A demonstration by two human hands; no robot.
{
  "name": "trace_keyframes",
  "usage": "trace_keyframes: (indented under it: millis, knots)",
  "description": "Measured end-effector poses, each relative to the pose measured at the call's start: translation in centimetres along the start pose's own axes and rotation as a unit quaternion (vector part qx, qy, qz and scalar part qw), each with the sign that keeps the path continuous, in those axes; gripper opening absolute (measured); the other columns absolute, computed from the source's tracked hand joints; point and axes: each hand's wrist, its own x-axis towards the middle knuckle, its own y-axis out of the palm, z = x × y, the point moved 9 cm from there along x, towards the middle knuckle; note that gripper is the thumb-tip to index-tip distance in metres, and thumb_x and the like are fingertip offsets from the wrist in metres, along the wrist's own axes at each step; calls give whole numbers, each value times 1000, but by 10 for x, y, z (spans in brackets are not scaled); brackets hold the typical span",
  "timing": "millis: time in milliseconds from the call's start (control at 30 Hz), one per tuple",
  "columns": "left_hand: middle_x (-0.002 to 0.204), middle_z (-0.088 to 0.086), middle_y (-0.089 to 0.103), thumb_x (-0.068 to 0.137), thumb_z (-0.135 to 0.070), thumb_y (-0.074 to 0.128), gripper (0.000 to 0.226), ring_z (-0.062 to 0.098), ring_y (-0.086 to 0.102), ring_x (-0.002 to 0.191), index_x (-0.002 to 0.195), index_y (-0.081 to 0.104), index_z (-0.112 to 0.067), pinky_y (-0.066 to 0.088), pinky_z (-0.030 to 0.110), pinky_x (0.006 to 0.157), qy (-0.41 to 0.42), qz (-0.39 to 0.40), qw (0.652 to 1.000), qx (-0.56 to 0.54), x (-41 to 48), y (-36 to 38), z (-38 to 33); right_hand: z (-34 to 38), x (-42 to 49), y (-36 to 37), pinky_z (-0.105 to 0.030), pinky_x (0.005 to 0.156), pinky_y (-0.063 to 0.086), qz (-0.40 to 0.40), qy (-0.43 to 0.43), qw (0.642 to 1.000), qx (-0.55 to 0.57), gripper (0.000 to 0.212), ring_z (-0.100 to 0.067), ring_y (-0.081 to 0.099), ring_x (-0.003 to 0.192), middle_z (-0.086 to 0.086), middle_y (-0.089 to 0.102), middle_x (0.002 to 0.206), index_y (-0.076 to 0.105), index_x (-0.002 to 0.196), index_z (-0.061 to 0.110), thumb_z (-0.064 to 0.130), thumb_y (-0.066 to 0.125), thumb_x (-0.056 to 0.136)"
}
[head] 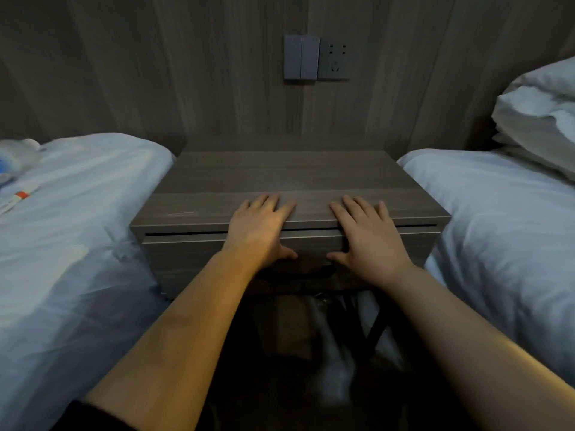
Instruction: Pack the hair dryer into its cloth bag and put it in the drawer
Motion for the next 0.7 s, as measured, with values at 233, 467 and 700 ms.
trace_keyframes:
  millis: [233,467,700]
  knots:
    - [155,5,26,77,-54,63,85,22,20,143,146,22,-28,17,38,115,7,-104,994,-15,-4,-2,3,-2,7,-2,-45,99,41,-71,8,997,16,78,-33,53,121,-14,58,130,52,128,15,42,79,60]
    - [152,6,31,79,-50,63,80,24,25,141,145,26,-25,20,40,114,14,-146,989,-18,-9,-5,0,-3,5,-4,-45,95,44,-100,24,994,24,74,-32,58,116,-13,63,125,58,122,14,38,82,56]
    - [151,6,33,79,-50,63,77,24,27,140,144,28,-26,20,42,113,1,-147,989,-11,-8,-3,-1,-1,4,-2,-46,101,39,-94,34,995,30,72,-31,54,120,-13,59,130,55,125,14,38,79,62]
